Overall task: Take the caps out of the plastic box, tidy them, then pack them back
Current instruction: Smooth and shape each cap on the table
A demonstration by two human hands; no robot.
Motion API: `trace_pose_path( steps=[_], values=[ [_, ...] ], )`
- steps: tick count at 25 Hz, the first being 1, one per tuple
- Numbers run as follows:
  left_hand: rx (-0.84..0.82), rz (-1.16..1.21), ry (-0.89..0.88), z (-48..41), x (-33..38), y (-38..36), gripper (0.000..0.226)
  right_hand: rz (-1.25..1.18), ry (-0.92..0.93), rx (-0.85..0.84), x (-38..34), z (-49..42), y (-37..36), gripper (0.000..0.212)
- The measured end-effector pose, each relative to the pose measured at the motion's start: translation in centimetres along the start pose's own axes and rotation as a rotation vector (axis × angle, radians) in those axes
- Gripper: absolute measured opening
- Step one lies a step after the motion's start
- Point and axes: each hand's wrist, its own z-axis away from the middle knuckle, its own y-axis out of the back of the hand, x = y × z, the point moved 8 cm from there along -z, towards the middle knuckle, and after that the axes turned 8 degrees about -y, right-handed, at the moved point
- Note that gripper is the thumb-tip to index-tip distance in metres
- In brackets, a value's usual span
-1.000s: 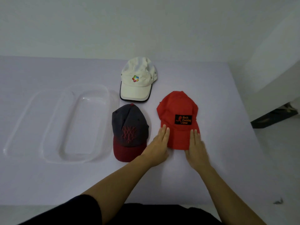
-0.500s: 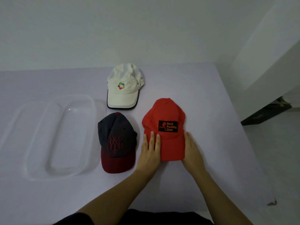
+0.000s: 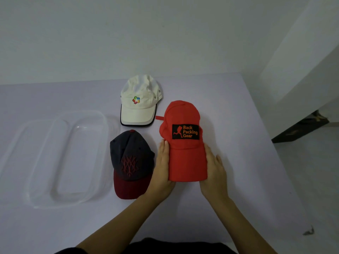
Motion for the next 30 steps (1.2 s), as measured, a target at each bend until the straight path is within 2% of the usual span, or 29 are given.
trace_pose_path(
  steps=[8, 12, 15, 17, 18, 21, 22, 23, 24, 25, 27, 28, 29, 30],
  values=[
    [0.070, 0.247, 0.059, -0.4, 2.7, 0.7, 0.067, -0.556, -0.260, -0.067, -2.0, 1.9, -0.2, 0.039],
    [0.129, 0.395, 0.063, -0.8, 4.5, 0.9, 0.060, -0.662, -0.294, -0.061, -3.1, 2.0, -0.3, 0.031],
    [0.197, 0.526, 0.166, -1.2, 5.0, 0.6, 0.052, -0.676, -0.297, -0.053, -4.1, 2.3, -0.7, 0.022],
    [0.222, 0.497, 0.178, -1.3, 4.6, 1.3, 0.047, -0.625, -0.263, -0.067, -4.3, 2.4, -0.7, 0.026],
    [0.200, 0.443, 0.118, -1.3, 4.6, 1.9, 0.053, -0.583, -0.234, -0.078, -4.1, 2.1, -0.3, 0.027],
    [-0.038, -0.033, -0.079, -1.5, 3.4, 2.4, 0.079, -0.237, -0.068, -0.091, -2.5, 0.7, 1.4, 0.042],
    [-0.124, -0.100, -0.088, -1.4, 2.9, 2.2, 0.085, -0.087, -0.011, -0.086, -1.7, 0.1, 1.8, 0.051],
    [-0.209, -0.040, -0.072, -1.1, 2.5, 1.8, 0.091, 0.022, 0.032, -0.066, -1.1, -0.4, 2.4, 0.058],
    [-0.273, 0.136, -0.029, -0.8, 2.2, 1.6, 0.095, 0.074, 0.073, -0.044, -0.6, -0.6, 2.9, 0.060],
    [-0.269, 0.406, 0.061, -0.8, 2.3, 1.9, 0.095, 0.100, 0.108, -0.026, -0.7, -0.7, 3.2, 0.060],
    [-0.040, 0.857, 0.308, -1.4, 1.1, 2.6, 0.082, 0.106, 0.157, -0.008, -1.1, -0.3, 3.0, 0.062],
    [0.088, 0.901, 0.418, -1.6, 0.4, 2.7, 0.067, 0.095, 0.172, -0.011, -1.2, 0.1, 2.6, 0.063],
    [0.154, 0.804, 0.496, -1.7, 0.3, 2.9, 0.047, 0.081, 0.181, -0.022, -1.5, 0.5, 2.0, 0.064],
    [0.190, 0.699, 0.555, -1.7, 0.5, 2.7, 0.040, 0.054, 0.181, -0.043, -1.9, 0.9, 1.3, 0.064]
  ],
)
